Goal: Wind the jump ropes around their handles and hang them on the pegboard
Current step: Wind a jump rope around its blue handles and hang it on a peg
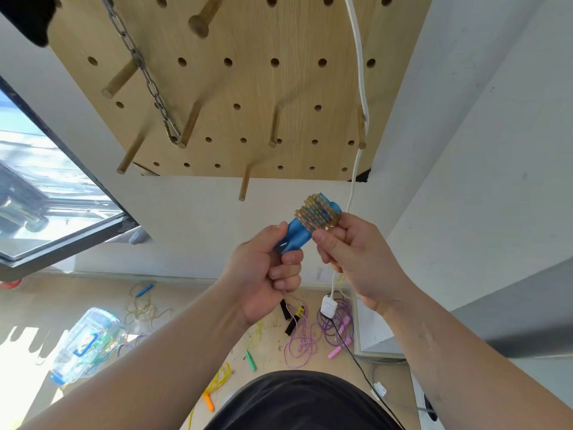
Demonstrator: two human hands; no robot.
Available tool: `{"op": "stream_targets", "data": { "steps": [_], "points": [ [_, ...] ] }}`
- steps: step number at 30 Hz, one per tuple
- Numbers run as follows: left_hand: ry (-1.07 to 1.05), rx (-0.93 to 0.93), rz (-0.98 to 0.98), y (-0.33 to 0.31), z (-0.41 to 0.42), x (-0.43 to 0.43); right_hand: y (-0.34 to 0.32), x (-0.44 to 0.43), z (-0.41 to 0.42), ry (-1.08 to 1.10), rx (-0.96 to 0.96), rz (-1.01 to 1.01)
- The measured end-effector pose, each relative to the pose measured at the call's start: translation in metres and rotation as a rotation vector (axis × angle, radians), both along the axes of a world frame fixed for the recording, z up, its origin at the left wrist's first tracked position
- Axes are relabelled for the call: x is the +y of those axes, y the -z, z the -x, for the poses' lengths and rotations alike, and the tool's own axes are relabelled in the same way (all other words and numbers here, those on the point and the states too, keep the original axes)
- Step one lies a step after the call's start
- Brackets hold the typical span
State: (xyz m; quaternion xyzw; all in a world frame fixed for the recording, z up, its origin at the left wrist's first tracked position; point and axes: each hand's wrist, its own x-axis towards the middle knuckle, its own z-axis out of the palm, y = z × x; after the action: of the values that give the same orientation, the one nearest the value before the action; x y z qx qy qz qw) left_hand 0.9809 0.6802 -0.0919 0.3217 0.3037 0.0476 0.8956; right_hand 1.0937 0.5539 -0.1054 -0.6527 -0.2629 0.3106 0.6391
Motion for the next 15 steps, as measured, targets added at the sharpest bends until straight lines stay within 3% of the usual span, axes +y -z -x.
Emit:
{"op": "stream_targets", "data": {
  "steps": [2, 6, 8, 12, 15],
  "points": [
    [-0.009, 0.033, -0.252, 0.000, 0.002, 0.001, 0.001, -0.001, 0.003, 0.014, -0.029, 0.001],
    [0.049, 0.057, -1.085, 0.005, 0.006, 0.006, -0.002, -0.002, 0.007, 0.073, 0.092, -0.058],
    [0.047, 0.068, -1.356, 0.009, 0.007, 0.008, -0.007, 0.000, 0.010, 0.084, 0.170, -0.089],
    [-0.129, -0.055, -1.682, 0.012, 0.003, 0.012, -0.013, 0.002, 0.012, 0.061, 0.191, -0.104],
    [-0.153, -0.064, -1.537, 0.007, 0.001, 0.011, -0.019, 0.000, 0.007, -0.017, 0.135, -0.124]
  ]
}}
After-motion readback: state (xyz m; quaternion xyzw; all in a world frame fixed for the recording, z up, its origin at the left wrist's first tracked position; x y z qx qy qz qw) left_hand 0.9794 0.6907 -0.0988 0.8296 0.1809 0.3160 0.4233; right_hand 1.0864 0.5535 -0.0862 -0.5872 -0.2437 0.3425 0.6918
